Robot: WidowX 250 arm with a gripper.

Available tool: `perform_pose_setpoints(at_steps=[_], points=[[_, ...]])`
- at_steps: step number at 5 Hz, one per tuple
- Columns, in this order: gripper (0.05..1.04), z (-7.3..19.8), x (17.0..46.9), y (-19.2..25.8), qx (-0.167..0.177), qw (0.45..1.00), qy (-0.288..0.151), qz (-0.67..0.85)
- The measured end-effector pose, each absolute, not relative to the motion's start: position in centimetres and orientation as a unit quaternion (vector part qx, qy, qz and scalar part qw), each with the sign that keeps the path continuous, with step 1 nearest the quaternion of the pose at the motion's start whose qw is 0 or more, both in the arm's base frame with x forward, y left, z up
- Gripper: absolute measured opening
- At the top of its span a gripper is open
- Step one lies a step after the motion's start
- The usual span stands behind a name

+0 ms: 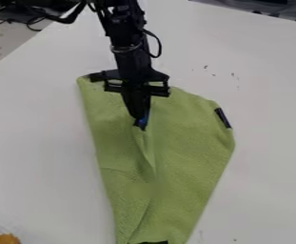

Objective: Fold the clothes from the top left to the right

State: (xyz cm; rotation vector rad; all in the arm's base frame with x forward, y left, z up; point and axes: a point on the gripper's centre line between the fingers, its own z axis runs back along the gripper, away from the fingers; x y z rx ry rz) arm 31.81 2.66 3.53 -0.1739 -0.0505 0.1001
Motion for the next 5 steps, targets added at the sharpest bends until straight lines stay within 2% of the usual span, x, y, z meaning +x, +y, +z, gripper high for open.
perform_pose_setpoints(at_steps=[1,2,3,4,5], points=[[0.069,3.3,32.5,2.7,-0.09,0.995,-0.017,0.04],[0.206,4.1,33.5,2.5,-0.077,0.995,-0.014,0.056],[0.441,5.3,35.1,0.9,-0.051,0.998,-0.004,0.049],[0.741,7.4,36.4,-0.4,-0.018,0.999,-0.012,0.048],[0.984,7.5,36.0,-0.6,0.009,0.999,-0.01,0.034]])
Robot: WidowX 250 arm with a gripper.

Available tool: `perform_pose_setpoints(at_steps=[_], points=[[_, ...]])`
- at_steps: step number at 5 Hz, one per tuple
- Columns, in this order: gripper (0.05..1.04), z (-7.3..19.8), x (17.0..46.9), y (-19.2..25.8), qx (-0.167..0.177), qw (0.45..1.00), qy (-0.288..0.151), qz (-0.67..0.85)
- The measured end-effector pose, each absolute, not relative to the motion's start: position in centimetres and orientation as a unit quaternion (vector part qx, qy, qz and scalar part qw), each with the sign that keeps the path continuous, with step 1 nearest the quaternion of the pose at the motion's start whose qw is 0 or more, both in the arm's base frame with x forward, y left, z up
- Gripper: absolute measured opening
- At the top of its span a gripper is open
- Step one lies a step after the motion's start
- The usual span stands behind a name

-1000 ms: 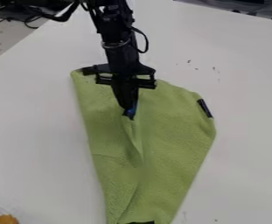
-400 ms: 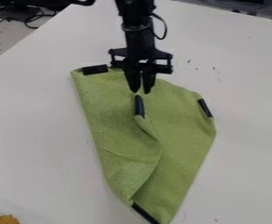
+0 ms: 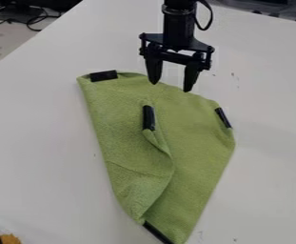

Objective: Fold the clothes from the top left to the right

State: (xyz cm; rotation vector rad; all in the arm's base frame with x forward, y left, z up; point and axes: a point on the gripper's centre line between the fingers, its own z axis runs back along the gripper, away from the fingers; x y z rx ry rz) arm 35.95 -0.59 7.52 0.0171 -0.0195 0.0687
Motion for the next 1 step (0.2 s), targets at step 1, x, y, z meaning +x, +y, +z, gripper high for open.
perform_pose_setpoints(at_steps=[1], points=[[1.003,8.4,35.32,-0.25,0.018,0.999,-0.023,0.03]])
